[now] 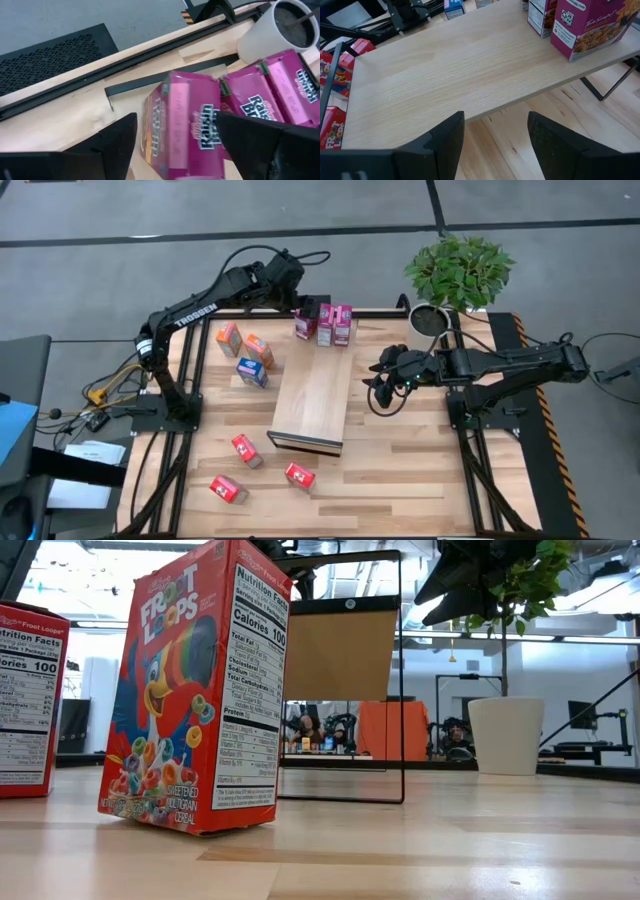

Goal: Stack cereal on shelf
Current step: Put the purple cereal box on the shelf

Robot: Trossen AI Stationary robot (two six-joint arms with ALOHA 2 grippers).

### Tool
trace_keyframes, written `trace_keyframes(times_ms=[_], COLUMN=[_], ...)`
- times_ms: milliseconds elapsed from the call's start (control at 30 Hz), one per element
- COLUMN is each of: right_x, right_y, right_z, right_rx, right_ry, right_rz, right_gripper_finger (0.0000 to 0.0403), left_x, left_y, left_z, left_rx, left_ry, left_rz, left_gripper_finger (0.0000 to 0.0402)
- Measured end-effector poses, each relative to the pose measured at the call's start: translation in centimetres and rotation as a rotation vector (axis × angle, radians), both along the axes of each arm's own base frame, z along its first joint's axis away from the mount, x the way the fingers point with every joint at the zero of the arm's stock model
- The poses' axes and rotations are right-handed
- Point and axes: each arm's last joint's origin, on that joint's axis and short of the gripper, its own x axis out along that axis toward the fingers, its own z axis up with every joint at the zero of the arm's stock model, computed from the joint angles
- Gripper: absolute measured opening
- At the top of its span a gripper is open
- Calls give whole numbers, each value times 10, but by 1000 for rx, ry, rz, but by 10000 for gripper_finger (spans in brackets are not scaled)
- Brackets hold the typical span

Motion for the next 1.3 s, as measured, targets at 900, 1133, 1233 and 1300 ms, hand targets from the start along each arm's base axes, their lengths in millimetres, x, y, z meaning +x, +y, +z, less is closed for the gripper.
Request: trace_keyframes(times_ms=[900,1133,1233,1300], right_x=[0,0,0,0], right_y=[0,0,0,0], right_z=[0,0,0,0], right_rx=[0,0,1,12], right_ry=[0,0,-1,-4], right_rz=[0,0,-1,-9], right_gripper_finger=[245,245,245,245], left_x=[-49,-73,-76,-78], left_y=[-23,-30,-32,-33], left_z=[56,54,46,40], left_rx=[176,293,297,303], left_ry=[-77,214,256,277], left_rz=[-86,-105,-143,-150], left_gripper_finger=[272,272,272,272])
